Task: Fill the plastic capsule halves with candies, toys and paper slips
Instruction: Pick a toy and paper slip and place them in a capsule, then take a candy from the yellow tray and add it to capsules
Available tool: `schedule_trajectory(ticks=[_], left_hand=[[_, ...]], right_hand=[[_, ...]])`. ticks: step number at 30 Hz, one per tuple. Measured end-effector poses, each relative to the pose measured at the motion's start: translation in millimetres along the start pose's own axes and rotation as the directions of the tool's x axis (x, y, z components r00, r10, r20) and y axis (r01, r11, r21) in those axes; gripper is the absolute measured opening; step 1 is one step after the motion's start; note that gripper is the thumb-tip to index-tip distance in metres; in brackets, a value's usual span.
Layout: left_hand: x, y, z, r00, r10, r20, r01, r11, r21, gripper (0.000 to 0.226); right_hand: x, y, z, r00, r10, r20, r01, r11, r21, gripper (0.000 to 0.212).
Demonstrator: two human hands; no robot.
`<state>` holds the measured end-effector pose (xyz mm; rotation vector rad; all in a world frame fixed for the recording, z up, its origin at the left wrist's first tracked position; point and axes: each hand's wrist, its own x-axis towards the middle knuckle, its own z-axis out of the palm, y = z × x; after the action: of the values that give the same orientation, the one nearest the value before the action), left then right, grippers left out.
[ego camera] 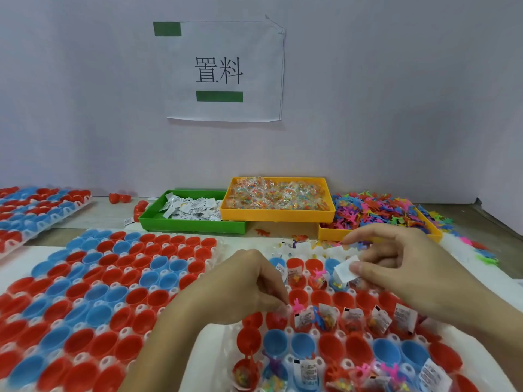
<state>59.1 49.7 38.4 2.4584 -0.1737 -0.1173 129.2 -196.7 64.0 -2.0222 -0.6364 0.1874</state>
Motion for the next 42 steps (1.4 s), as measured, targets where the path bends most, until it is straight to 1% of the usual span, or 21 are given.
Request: schedule_trajectory(ticks=[5,7,11,16,24,31,36,42], left_hand=[[0,-1,2,1.0,0.007,-0.02,-0.007,1.0,0.003,0.005],[0,-1,2,1.0,0.014,-0.023,-0.014,1.0,-0.004,0.006],[-1,-4,-1,1.0,0.02,-0.016,-0.021,0.999,-0.035,0.009],[0,-9,-3,1.0,0.007,-0.016,-0.008,0.998,-0.062,0.011],[2,-10,-2,1.0,0.023,-0.021,-0.024,0.996,-0.083,0.014],[2,-11,-2,0.999,0.043,-0.018,-0.045,0.991,-0.123,0.014],[2,-11,-2,0.999,0.048,-0.013,-0.049,0.991,-0.123,0.012],[1,-11,-2,0.998,0.057,-0.016,-0.058,0.991,-0.121,0.011]], right_hand=[[3,-17,14,0.993,-0.073,0.095,0.088,0.983,-0.16,0.014],[3,-22,24,0.983,-0.098,0.153,0.13,0.968,-0.216,0.015],[3,-26,41,0.966,-0.127,0.225,0.183,0.951,-0.248,0.015],[6,-24,52,0.957,-0.152,0.246,0.23,0.916,-0.33,0.01],[5,-23,69,0.937,-0.181,0.298,0.281,0.899,-0.336,0.011],[1,-21,79,0.931,-0.276,0.237,0.353,0.843,-0.406,0.013],[2,-19,82,0.934,-0.243,0.263,0.334,0.855,-0.397,0.009],[3,-18,86,0.928,-0.237,0.288,0.345,0.839,-0.42,0.007]])
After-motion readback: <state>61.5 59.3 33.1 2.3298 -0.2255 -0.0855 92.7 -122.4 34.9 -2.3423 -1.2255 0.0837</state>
